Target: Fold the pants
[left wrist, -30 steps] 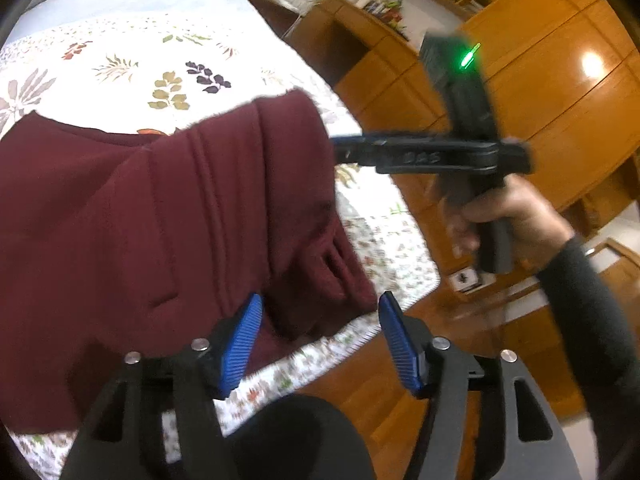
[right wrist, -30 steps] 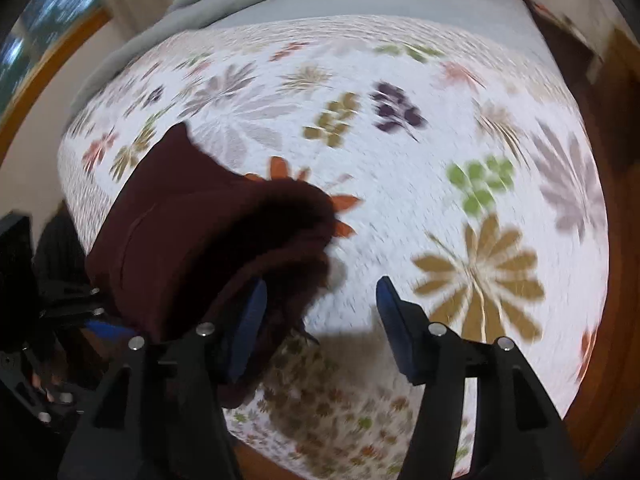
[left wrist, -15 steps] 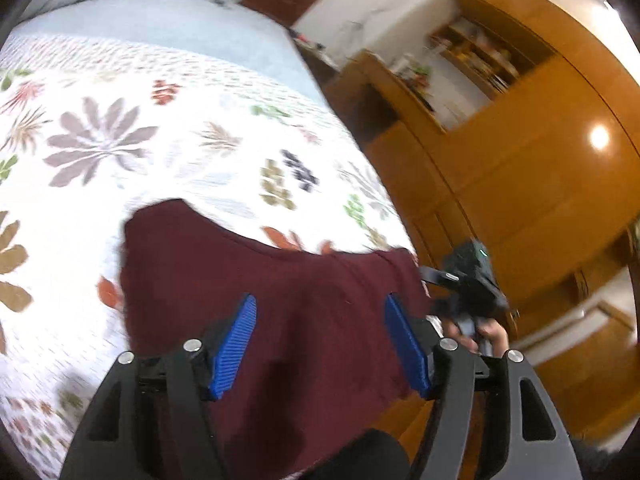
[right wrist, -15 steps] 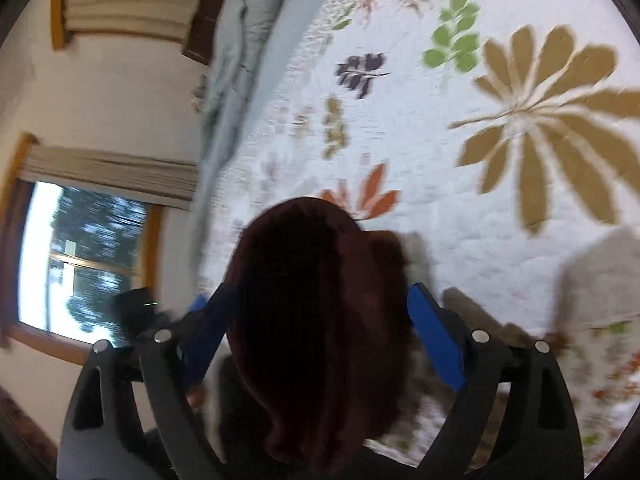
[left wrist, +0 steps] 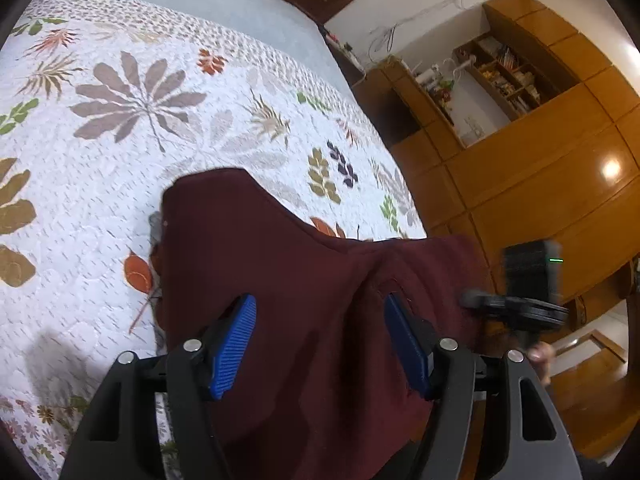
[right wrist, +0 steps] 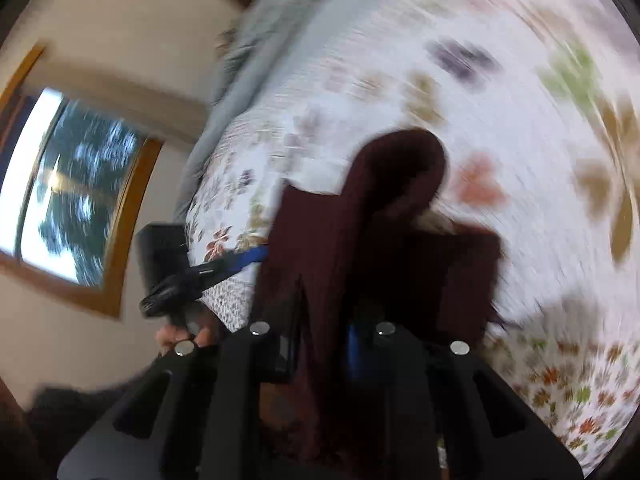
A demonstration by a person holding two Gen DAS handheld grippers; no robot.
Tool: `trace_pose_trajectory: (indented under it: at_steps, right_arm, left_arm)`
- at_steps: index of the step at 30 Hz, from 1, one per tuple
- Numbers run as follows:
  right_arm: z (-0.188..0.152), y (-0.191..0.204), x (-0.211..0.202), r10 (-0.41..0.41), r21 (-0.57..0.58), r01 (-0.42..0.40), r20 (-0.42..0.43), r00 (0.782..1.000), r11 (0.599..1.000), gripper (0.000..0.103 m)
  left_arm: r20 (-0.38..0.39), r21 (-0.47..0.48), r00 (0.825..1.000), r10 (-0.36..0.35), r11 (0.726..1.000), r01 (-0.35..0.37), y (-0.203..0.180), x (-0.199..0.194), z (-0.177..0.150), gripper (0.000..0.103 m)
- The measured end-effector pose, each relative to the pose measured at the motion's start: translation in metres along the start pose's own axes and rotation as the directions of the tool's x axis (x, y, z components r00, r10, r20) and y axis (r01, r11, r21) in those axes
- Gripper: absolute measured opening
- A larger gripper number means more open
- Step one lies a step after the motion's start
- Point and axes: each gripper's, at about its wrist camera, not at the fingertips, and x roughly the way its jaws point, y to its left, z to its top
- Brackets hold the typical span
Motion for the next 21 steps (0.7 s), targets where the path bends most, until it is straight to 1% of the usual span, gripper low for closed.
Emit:
trace_pose_trajectory:
  at_steps: [2,3,4,5,6,7,8,9,10,11,12,13,16,18,19,21]
  right_arm:
    - [-0.003,0.036,-0.01,0.023,-0.112,-0.018,0.04,0.999,0.994,0.015]
    - [-0.008,0.035,-0.014,0.017,-0.123,-0.01,0.058,0.998,0.992,0.015]
    - [-0.013,0.025,-0.016,0.003,-0.103,0.003,0.064,0.998,0.995,0.015]
    - [-0.022,-0.003,-0.014,-0.035,-0.016,0.036,0.065,0.997,0.999,0.015]
    - [-0.031,-0.035,-0.009,-0.079,0.091,0.075,0.05,0.996,0.993,0.016]
    - [-0.047,-0.075,0.002,-0.145,0.211,0.141,0.004,0.989,0.967,0.021]
    - [-0.054,-0.086,0.006,-0.148,0.239,0.144,-0.003,0.989,0.96,0.023]
    - [-0.06,-0.092,0.006,-0.13,0.257,0.12,0.021,0.991,0.959,0.027]
    - [-0.061,-0.087,0.004,-0.115,0.249,0.101,0.044,0.992,0.963,0.038]
    - [-0.058,-0.075,0.001,-0.13,0.214,0.114,0.06,0.99,0.97,0.044]
    - [-0.057,-0.07,0.0,-0.144,0.197,0.128,0.067,0.987,0.972,0.056]
    - [-0.053,-0.065,-0.007,-0.174,0.187,0.155,0.087,0.981,0.97,0.057]
    - [-0.041,-0.066,-0.032,-0.22,0.194,0.187,0.168,0.961,0.963,0.057]
    - [-0.031,-0.059,-0.038,-0.182,0.183,0.144,0.209,0.961,0.972,0.057]
    - [-0.025,-0.051,-0.037,-0.139,0.157,0.104,0.228,0.964,0.982,0.057]
    - [-0.016,-0.046,-0.031,-0.091,0.122,0.065,0.224,0.97,0.99,0.057]
  left_arm:
    - [0.03,-0.009,1.0,0.002,1.0,-0.002,0.003,-0.007,-0.001,0.067]
    - [0.033,-0.014,0.999,0.006,1.0,-0.005,0.006,-0.007,-0.002,0.067]
    - [0.035,-0.021,0.999,0.015,1.0,-0.015,0.01,-0.005,-0.004,0.068]
    - [0.034,-0.029,0.999,0.013,0.999,-0.012,0.014,-0.003,-0.005,0.068]
    - [0.03,-0.035,1.0,0.005,0.999,-0.003,0.015,-0.001,-0.006,0.068]
    - [0.026,-0.03,1.0,-0.01,1.0,0.011,0.014,0.001,-0.007,0.068]
    - [0.029,-0.012,1.0,0.002,1.0,-0.002,0.009,0.002,-0.007,0.068]
    - [0.032,0.004,0.999,0.023,1.0,-0.023,0.005,0.002,-0.006,0.068]
    - [0.036,0.024,0.999,0.033,0.999,-0.034,0.0,0.002,-0.005,0.068]
    - [0.035,0.028,0.999,0.026,0.999,-0.027,-0.004,0.002,-0.002,0.068]
    - [0.036,0.03,0.999,0.019,0.999,-0.02,-0.006,0.0,-0.001,0.068]
    - [0.045,0.043,0.999,0.008,0.999,-0.01,-0.011,-0.003,0.004,0.068]
    - [0.087,0.071,0.996,-0.009,0.997,0.002,-0.02,-0.014,0.021,0.068]
    - [0.097,0.051,0.995,-0.032,0.998,0.027,-0.017,-0.018,0.034,0.068]
    - [0.096,0.02,0.994,-0.055,0.998,0.054,-0.011,-0.018,0.042,0.068]
    - [0.077,-0.033,0.993,-0.086,0.996,0.088,0.002,-0.013,0.054,0.068]
